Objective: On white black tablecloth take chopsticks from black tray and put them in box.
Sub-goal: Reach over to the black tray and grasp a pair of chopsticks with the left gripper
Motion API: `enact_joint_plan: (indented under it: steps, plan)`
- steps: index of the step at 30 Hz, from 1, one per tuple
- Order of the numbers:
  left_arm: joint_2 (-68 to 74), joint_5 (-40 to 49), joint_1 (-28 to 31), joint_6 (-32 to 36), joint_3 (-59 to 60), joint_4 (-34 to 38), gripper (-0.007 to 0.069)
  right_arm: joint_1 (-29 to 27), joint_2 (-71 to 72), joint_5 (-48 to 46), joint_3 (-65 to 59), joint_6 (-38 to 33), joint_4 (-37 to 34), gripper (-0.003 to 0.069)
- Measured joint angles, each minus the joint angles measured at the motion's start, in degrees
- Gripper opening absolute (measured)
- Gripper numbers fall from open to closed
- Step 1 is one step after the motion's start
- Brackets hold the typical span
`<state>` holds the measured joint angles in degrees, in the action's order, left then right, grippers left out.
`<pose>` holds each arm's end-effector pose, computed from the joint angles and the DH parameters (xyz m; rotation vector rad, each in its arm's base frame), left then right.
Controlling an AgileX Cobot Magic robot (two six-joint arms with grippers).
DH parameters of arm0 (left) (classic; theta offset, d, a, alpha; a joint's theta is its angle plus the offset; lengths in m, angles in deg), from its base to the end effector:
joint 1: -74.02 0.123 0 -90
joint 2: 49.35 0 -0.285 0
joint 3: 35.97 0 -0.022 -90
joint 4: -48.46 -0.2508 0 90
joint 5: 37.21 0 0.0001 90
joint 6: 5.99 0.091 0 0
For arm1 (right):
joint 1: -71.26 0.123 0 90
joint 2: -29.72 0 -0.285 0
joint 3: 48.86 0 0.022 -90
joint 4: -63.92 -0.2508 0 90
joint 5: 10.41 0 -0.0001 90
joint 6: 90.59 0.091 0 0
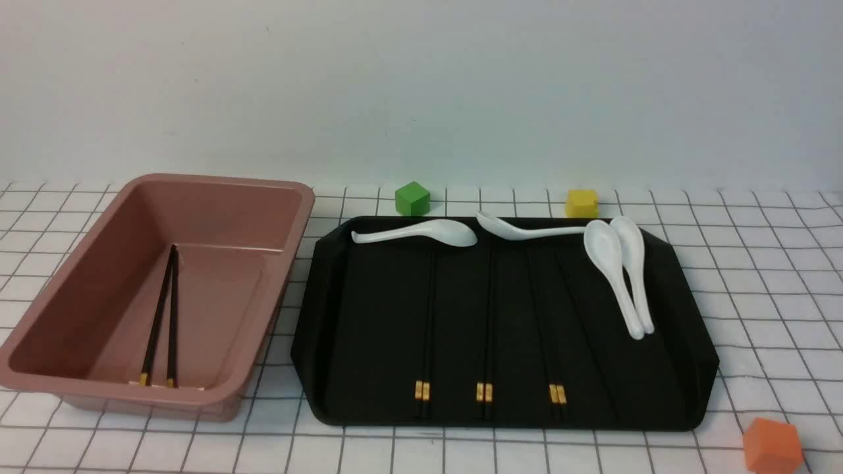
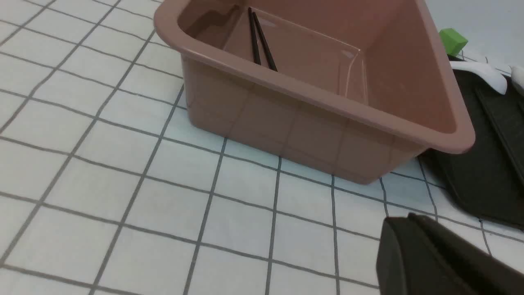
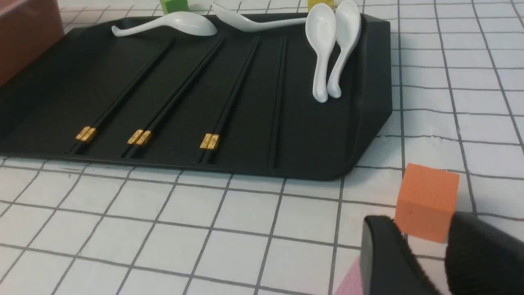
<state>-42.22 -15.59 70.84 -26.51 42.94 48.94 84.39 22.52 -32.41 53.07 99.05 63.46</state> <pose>0.0525 -0.0032 0.1699 -0.2900 1.8670 -0.2918 0.0508 0.0121 0.1742 -0.0524 1.8811 0.2813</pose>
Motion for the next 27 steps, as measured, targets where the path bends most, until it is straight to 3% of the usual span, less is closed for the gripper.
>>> enact_joint_plan:
  steps: [27]
  plan:
    - [0.0,0.0,0.0,0.0,0.0,0.0,0.0015,0.0,0.0,0.0,0.0,0.0,0.03,0.024]
